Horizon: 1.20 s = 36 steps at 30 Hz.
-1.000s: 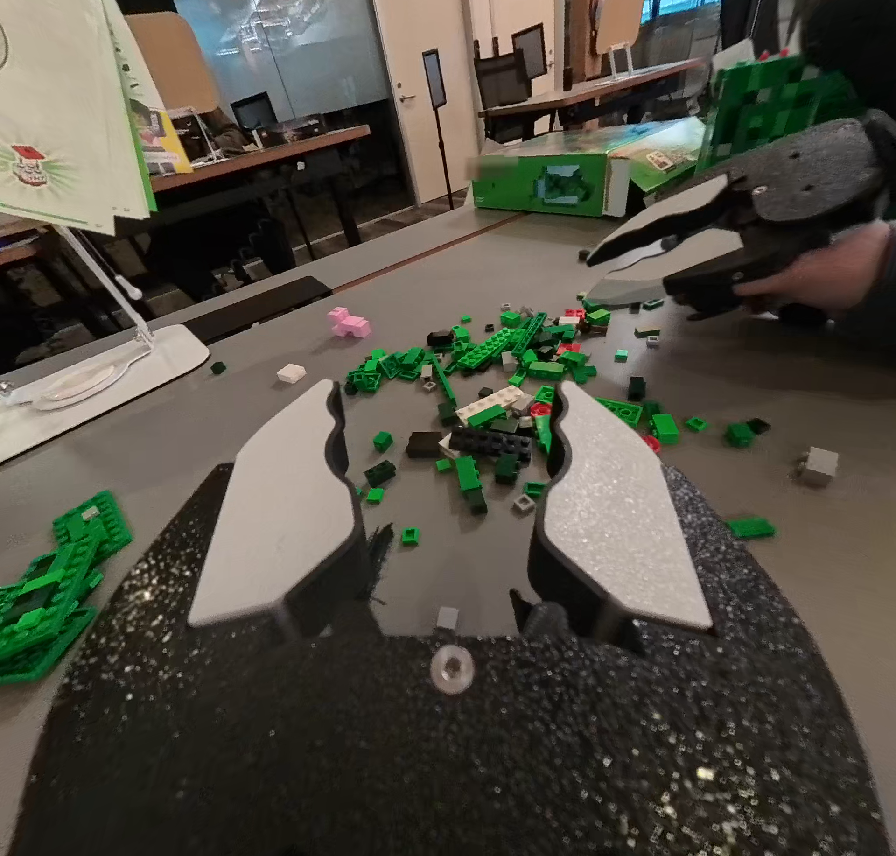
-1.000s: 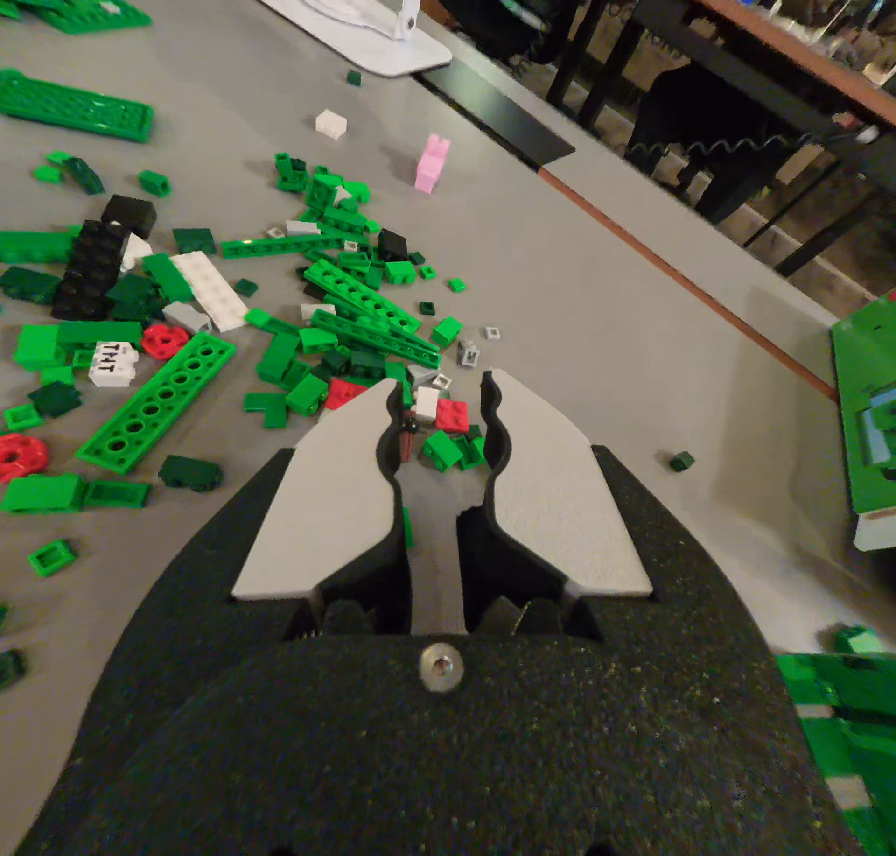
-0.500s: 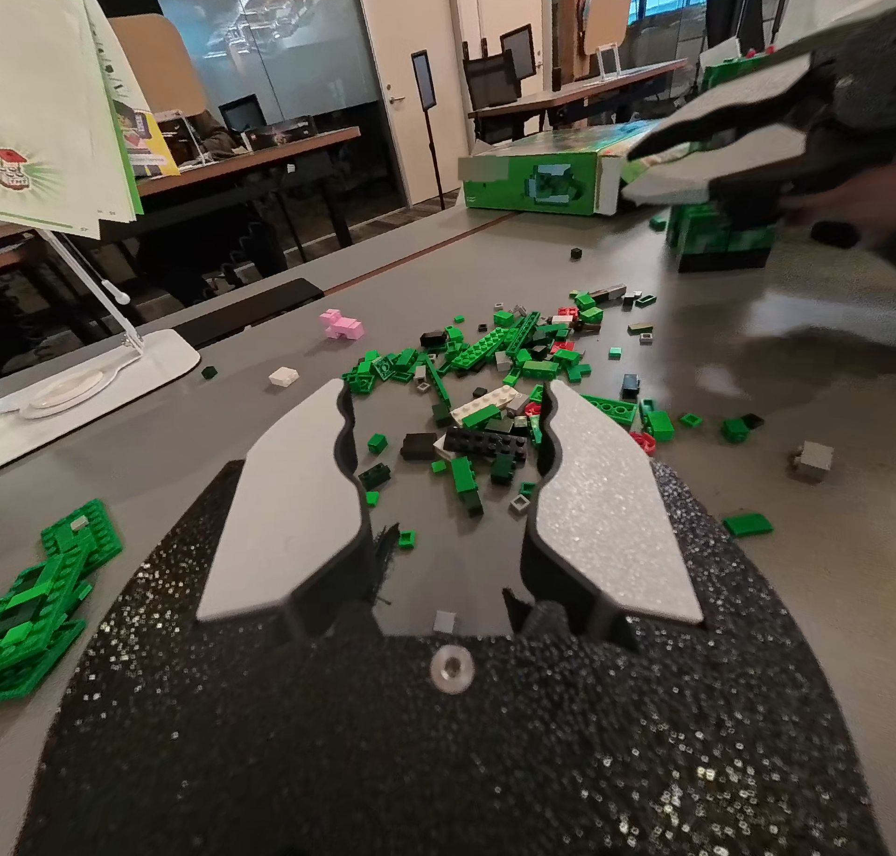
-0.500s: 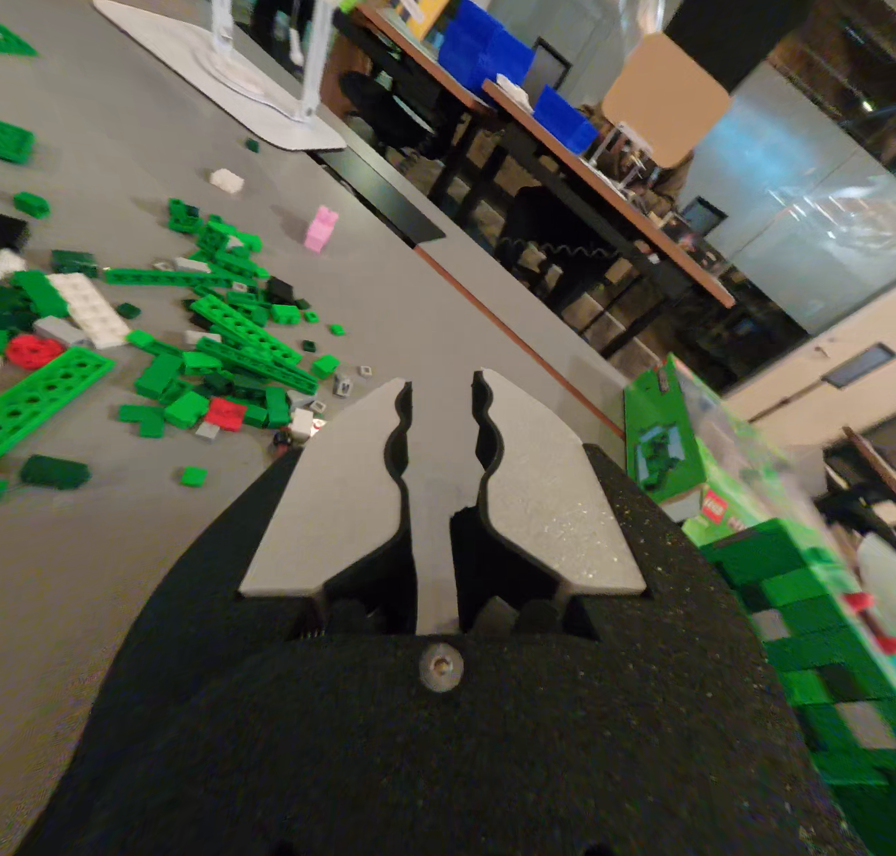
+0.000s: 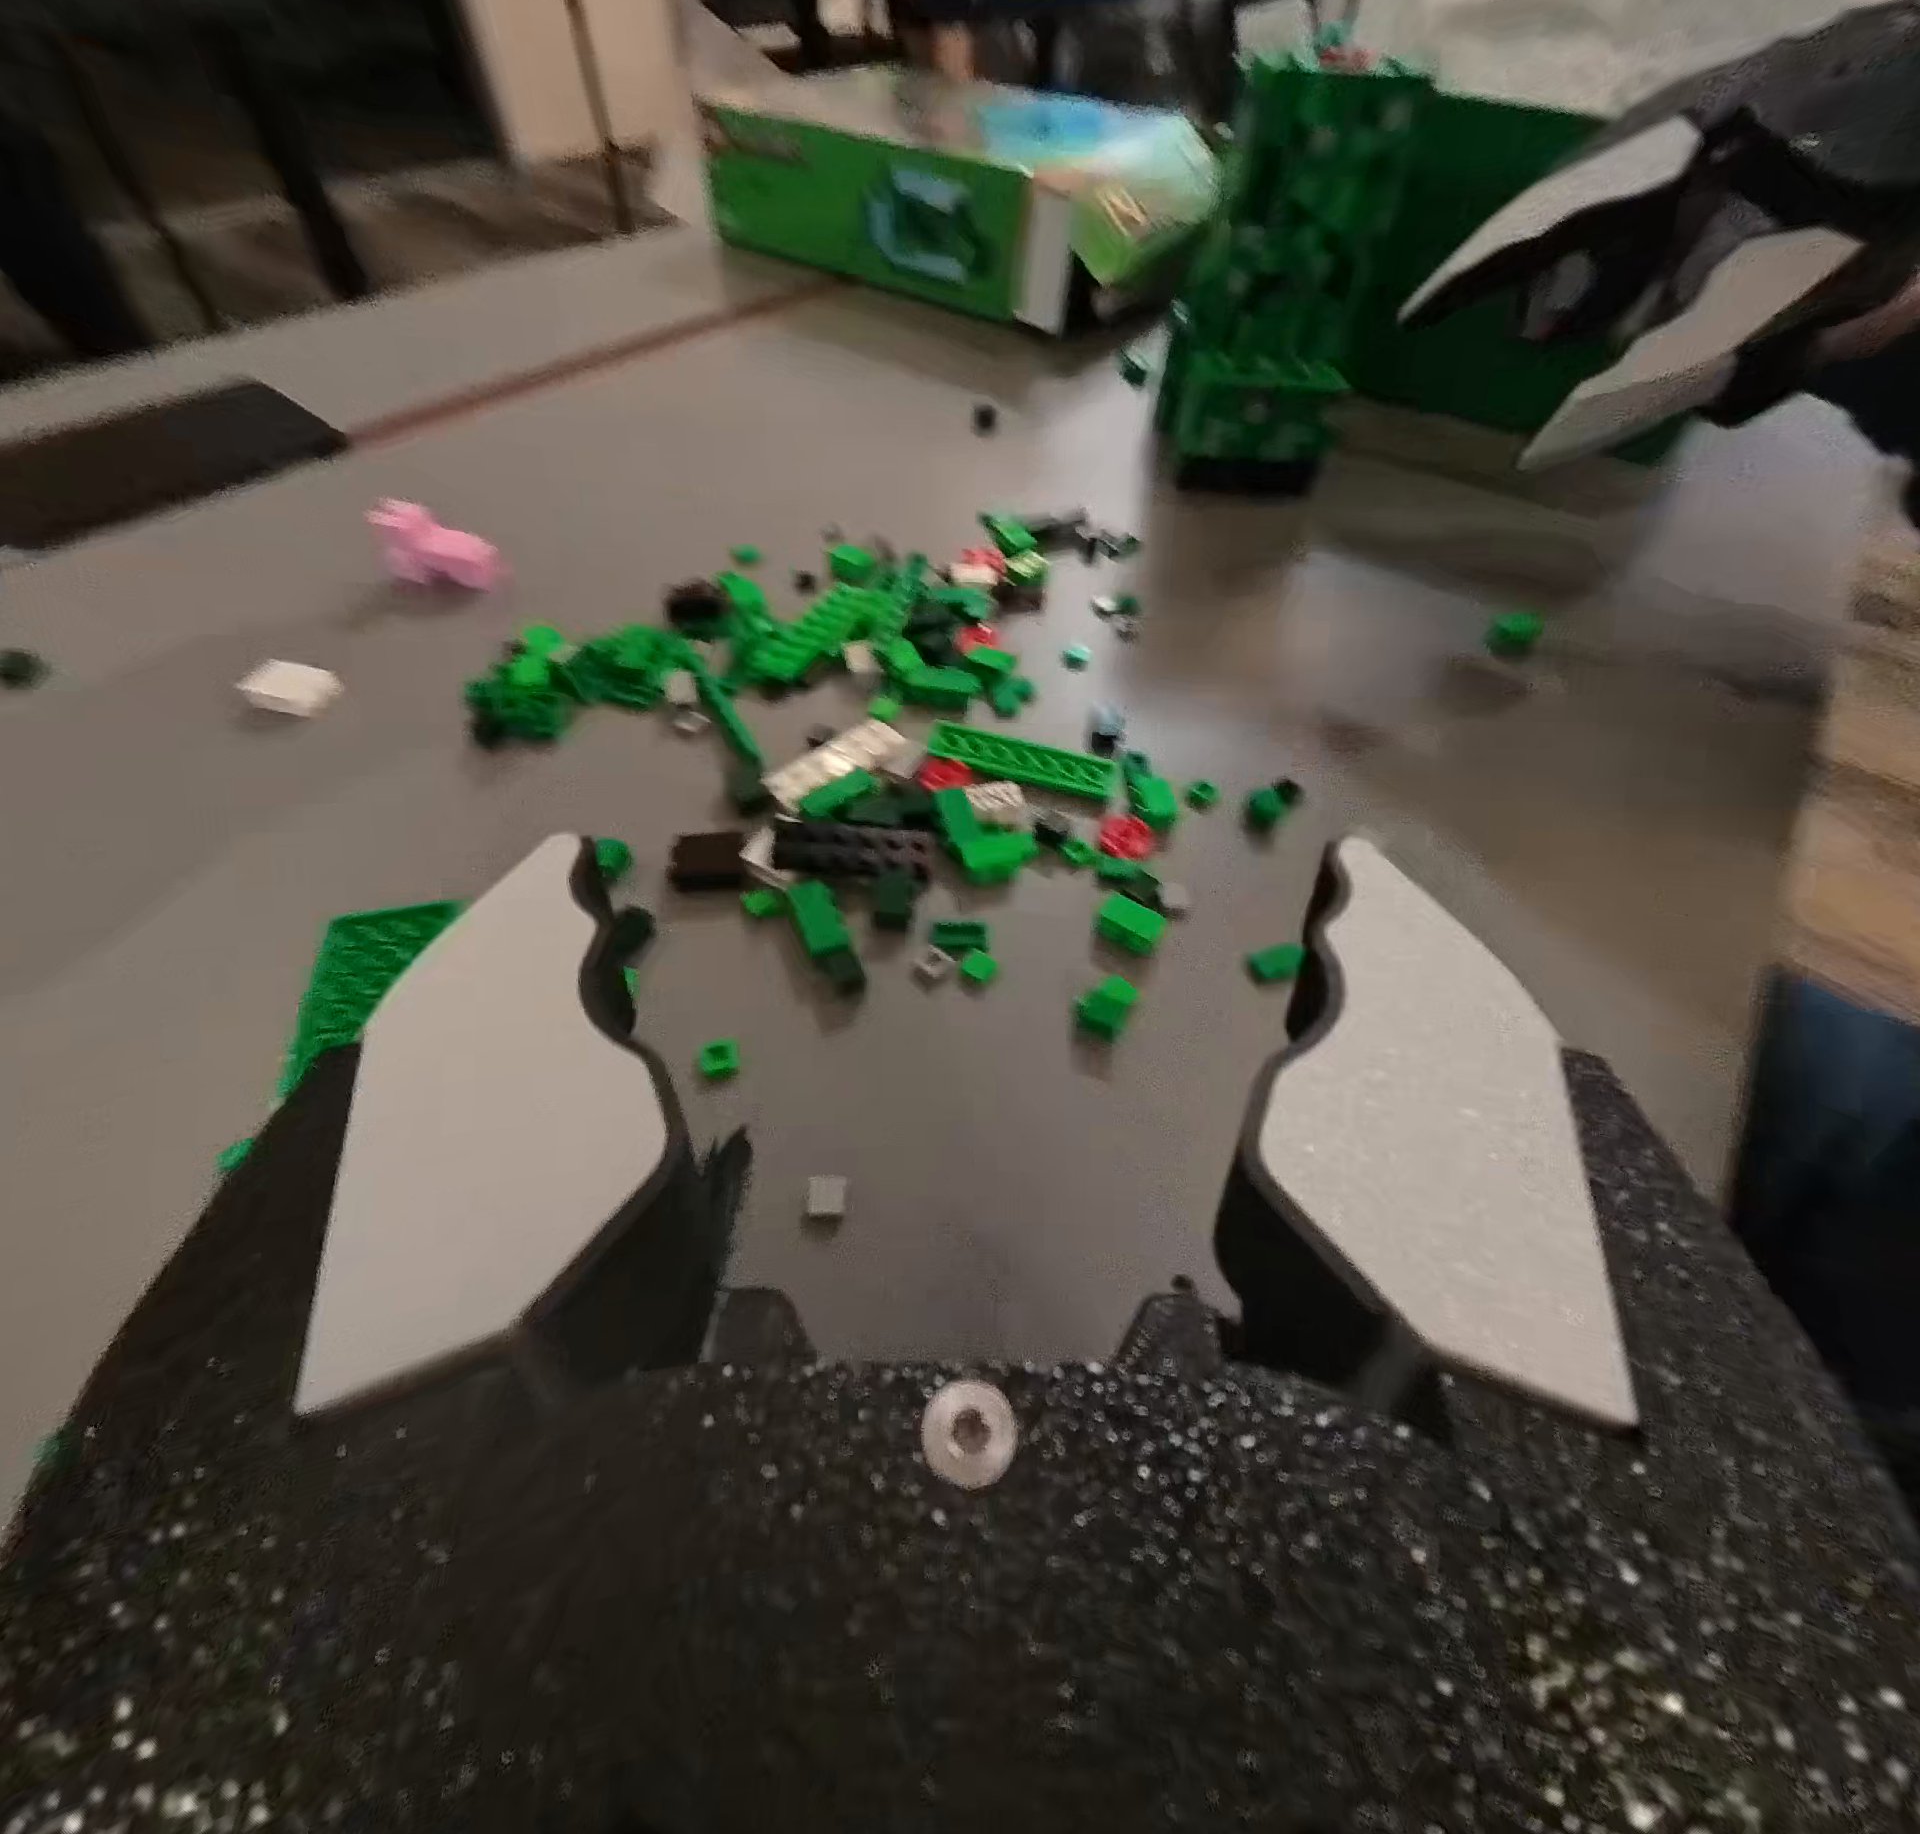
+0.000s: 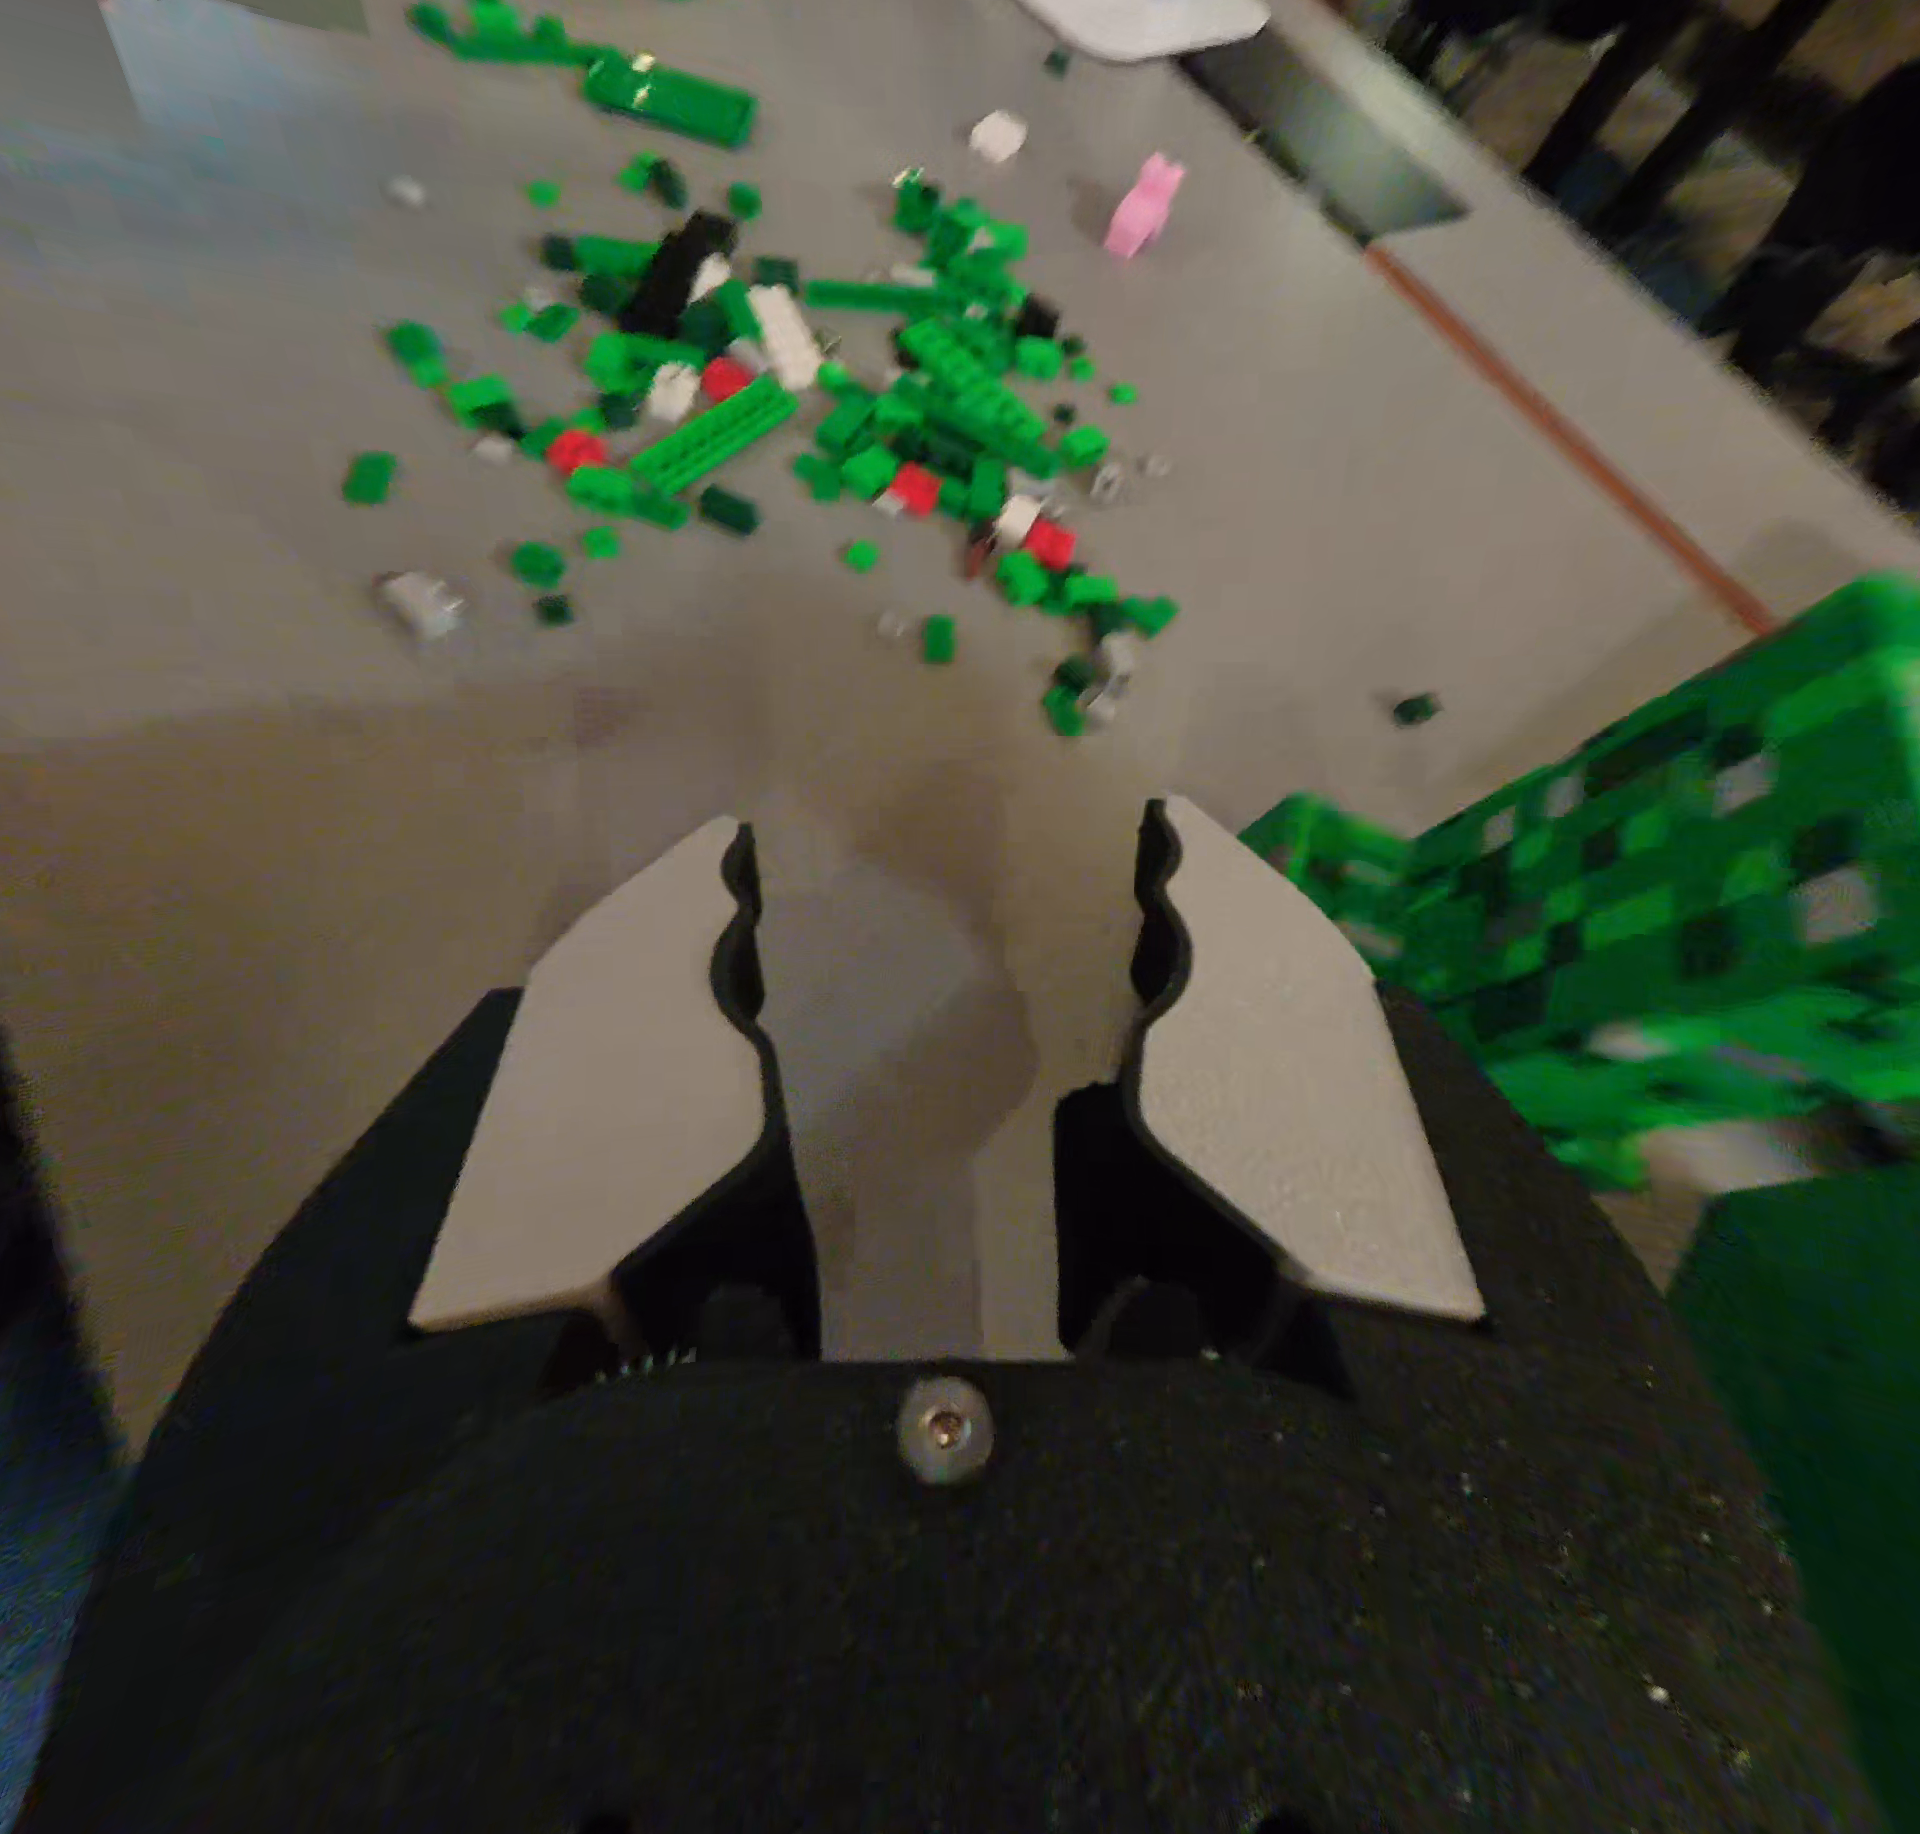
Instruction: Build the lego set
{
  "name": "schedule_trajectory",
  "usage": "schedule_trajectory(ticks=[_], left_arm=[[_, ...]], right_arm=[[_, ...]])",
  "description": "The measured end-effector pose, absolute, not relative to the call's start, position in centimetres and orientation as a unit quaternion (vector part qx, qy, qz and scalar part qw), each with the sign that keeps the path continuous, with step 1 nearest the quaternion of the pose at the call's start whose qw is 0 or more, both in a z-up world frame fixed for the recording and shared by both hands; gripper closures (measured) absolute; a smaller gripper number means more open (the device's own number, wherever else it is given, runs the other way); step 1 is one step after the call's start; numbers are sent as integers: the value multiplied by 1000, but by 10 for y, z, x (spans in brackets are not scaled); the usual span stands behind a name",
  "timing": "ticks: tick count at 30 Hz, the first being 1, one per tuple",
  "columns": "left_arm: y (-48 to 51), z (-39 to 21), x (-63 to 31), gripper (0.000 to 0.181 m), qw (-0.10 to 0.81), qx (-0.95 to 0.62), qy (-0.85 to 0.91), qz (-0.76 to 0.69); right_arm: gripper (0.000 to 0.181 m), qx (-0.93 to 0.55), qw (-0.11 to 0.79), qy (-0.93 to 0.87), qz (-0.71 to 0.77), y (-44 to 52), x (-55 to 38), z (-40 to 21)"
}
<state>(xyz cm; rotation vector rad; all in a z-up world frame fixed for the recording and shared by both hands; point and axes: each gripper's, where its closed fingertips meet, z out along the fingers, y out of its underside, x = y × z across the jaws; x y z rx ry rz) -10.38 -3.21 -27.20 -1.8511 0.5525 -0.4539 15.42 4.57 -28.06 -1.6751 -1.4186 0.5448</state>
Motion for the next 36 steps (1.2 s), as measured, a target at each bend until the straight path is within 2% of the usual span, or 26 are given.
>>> schedule_trajectory(ticks=[1,2,3,8,14,17,21,24,26,29,34,36], left_arm=[[-39,-275,-97,60,524,-786,253,-210],[-48,-278,-87,71,499,-788,276,-233],[-54,-281,-77,77,482,-787,292,-251],[-61,-295,-36,70,450,-783,344,-257],[-62,-298,-23,70,451,-780,341,-269],[-62,-296,-24,71,459,-780,325,-276],[-63,-306,-32,83,443,-799,319,-253],[-62,-296,-29,124,474,-776,326,-258],[-58,-292,-31,125,487,-774,318,-249],[-57,-298,-36,116,466,-796,304,-237],[-60,-312,-40,112,450,-817,285,-220],[-60,-319,-42,110,446,-824,278,-213]], right_arm=[[110,-676,403,-574,224,36,162,-289],[110,-682,387,-580,220,29,171,-297],[118,-685,375,-588,212,23,180,-306],[142,-685,335,-602,237,1,194,-334],[150,-664,288,-644,248,-6,180,-354],[168,-652,264,-662,259,-8,176,-354],[169,-638,281,-666,266,1,150,-346],[168,-617,350,-639,298,9,86,-322],[168,-598,367,-664,260,17,49,-322],[168,-569,353,-717,194,32,9,-339],[168,-577,310,-716,244,39,-28,-345],[143,-588,304,-702,265,39,-33,-340]])
